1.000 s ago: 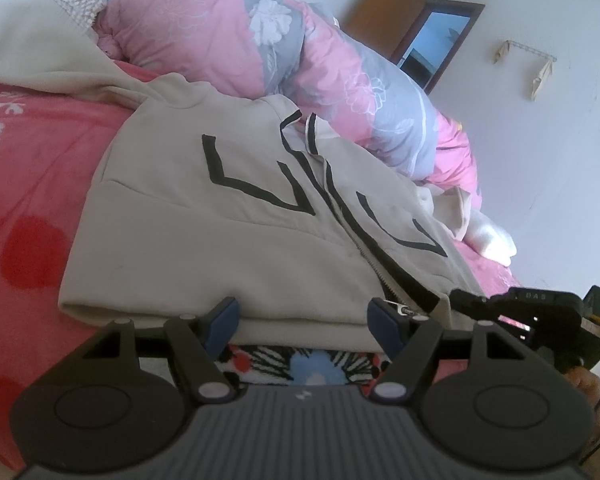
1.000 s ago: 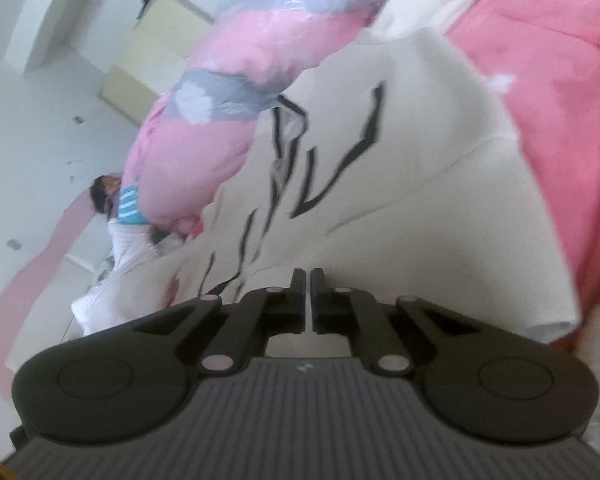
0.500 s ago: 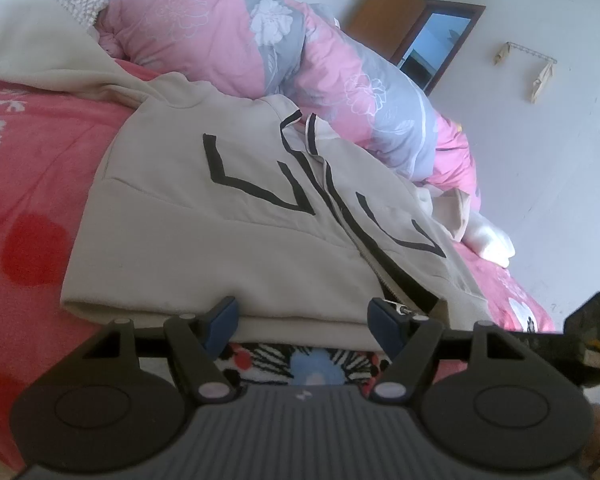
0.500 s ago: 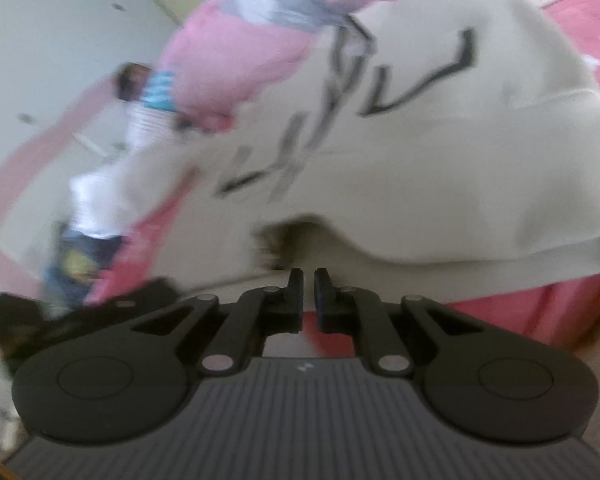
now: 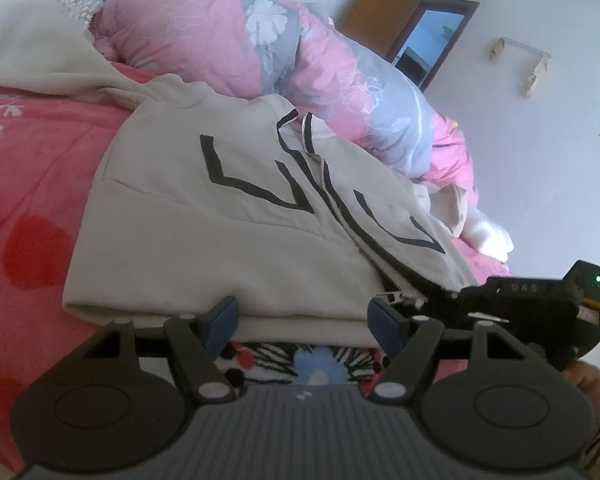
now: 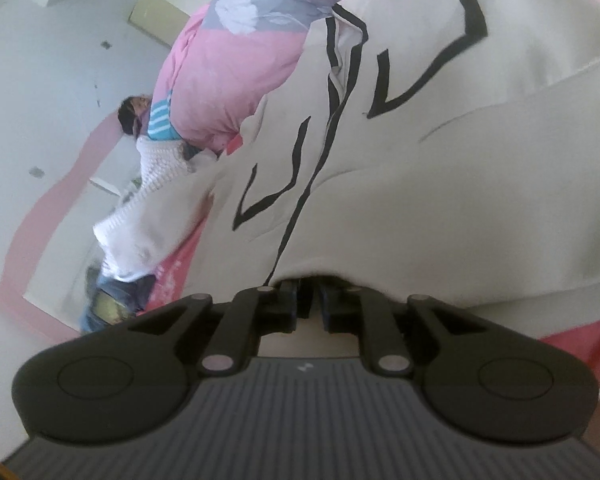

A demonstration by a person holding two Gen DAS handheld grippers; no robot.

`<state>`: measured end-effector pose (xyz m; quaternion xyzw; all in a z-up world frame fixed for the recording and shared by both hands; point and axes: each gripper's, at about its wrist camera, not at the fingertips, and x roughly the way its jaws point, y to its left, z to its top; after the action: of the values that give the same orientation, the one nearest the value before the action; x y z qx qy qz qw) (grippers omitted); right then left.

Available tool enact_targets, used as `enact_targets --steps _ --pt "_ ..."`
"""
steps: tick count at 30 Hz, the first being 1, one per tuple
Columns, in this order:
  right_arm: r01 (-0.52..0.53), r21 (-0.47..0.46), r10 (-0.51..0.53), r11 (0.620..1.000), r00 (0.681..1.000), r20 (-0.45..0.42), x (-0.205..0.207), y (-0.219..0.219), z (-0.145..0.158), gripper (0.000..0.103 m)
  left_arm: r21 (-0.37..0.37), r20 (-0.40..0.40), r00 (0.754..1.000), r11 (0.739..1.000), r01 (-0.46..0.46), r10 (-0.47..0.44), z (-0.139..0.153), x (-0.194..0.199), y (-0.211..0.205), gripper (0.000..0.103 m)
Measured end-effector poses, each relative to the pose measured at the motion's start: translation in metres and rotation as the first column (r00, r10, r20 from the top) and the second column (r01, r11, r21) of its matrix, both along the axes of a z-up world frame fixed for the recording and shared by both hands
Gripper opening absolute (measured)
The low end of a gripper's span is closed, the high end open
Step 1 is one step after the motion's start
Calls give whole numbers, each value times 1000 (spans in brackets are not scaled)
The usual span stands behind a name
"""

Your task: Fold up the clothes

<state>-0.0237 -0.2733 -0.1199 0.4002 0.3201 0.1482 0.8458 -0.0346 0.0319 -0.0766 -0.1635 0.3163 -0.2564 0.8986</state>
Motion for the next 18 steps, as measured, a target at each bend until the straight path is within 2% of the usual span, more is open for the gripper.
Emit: enact_targets --steps 4,10,14,18 --pt "5 38 -4 999 1000 -19 0 -3 0 18 5 7 1000 1000 10 -10 -1 0 0 73" --pt "-22 23 23 999 998 -52 7 7 1 21 14 14 1000 1000 24 -24 0 -1 2 73" --pt "-37 43 40 998 996 -75 7 5 1 22 72 41 999 997 23 -26 6 -9 3 73" --pt "-22 78 29 997 996 -81 1 -3 2 28 142 94 996 990 -8 -5 14 -18 7 73"
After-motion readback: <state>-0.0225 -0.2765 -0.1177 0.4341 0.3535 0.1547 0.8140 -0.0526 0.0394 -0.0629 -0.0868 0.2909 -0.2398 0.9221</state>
